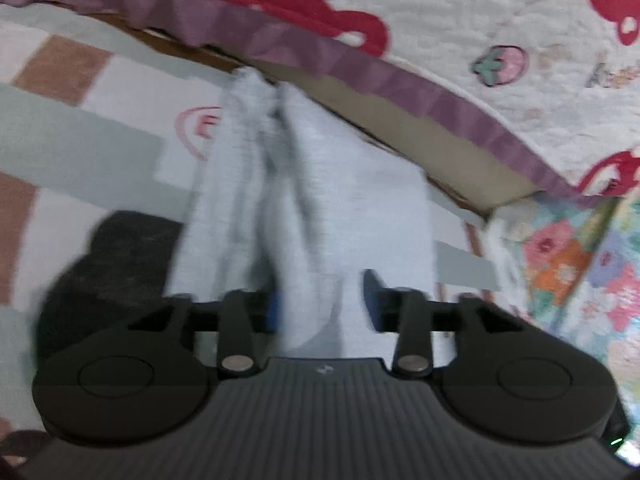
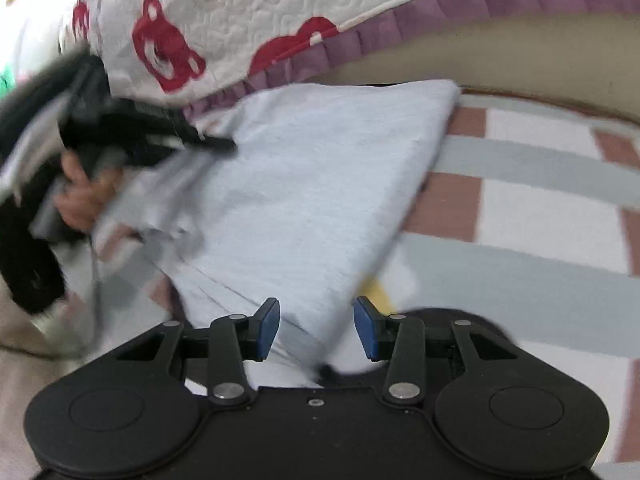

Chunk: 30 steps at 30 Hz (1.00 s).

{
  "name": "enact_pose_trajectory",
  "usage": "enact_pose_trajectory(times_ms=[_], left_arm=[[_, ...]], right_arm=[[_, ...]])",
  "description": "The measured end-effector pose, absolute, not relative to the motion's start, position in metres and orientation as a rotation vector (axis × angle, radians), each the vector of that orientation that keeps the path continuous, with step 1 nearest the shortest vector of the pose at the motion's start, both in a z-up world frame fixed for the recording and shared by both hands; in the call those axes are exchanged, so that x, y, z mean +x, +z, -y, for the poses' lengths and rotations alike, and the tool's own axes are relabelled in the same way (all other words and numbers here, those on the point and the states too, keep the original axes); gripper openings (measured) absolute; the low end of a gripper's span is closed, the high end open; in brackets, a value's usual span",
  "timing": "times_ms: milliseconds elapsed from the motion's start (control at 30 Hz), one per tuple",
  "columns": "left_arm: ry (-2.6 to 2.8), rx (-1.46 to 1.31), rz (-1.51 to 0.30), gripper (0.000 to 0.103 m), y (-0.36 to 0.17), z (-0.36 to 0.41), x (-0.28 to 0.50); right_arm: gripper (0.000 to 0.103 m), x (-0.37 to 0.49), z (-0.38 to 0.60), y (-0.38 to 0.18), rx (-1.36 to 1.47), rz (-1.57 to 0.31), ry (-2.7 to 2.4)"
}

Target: Fold clothes

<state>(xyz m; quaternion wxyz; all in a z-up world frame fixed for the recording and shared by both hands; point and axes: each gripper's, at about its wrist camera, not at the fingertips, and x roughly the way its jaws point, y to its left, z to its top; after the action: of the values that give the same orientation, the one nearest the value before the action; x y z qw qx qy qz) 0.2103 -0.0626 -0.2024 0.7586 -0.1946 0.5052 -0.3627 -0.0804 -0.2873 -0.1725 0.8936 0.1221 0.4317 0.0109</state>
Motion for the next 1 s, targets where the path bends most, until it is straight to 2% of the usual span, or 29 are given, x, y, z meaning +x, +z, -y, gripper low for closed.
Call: enact_pose_trajectory(times_ms=[33,67,100,167,300,500,633,733,800,1000], left_arm=[[-0.778,-0.389,-1.095,0.042,-0.201,0.066,0.210],[-0.748,-0.328,-1.086,0.034,-0.199,0.071,0.208],[-0.723,-0.265,-1.070,0.012,-0.198,0.075,0.206],[-0.720,-0.201,-1.032,0.008,-0.191,0.076,0.202],[-0.815,-0.289,-0.948,0.008,-0.170,0.059,0.201],[-0.697,-0.218,-1.052,0.008,-0.194,0.059,0.208],[-0.785,-0.324,-1.007,0.008,-0.178,0.051,0.206],[-0.696,-0.167,-1.021,0.009,-0.180,0.061,0.204],[-0.619,-0.019,-1.033,0.015,-0.185,0.070,0.200],[-0.584,-0.075,-1.072,0.017,-0.183,0.047,0.192]], right_arm=[[0.046,-0.080,0.281,-0.174,0.193,-0.923,0.018],[0.046,-0.079,0.277,-0.174,0.161,-0.936,0.015],[0.046,-0.079,0.277,-0.175,0.176,-0.934,0.020],[0.046,-0.077,0.280,-0.177,0.231,-0.925,0.036],[0.047,-0.078,0.285,-0.184,0.286,-0.924,0.071],[0.046,-0.077,0.277,-0.188,0.212,-0.960,0.085],[0.046,-0.075,0.273,-0.185,0.150,-0.985,0.077],[0.047,-0.079,0.275,-0.184,0.158,-0.984,0.082],[0.047,-0.079,0.277,-0.185,0.166,-0.982,0.084],[0.047,-0.075,0.288,-0.168,0.230,-0.940,0.071]])
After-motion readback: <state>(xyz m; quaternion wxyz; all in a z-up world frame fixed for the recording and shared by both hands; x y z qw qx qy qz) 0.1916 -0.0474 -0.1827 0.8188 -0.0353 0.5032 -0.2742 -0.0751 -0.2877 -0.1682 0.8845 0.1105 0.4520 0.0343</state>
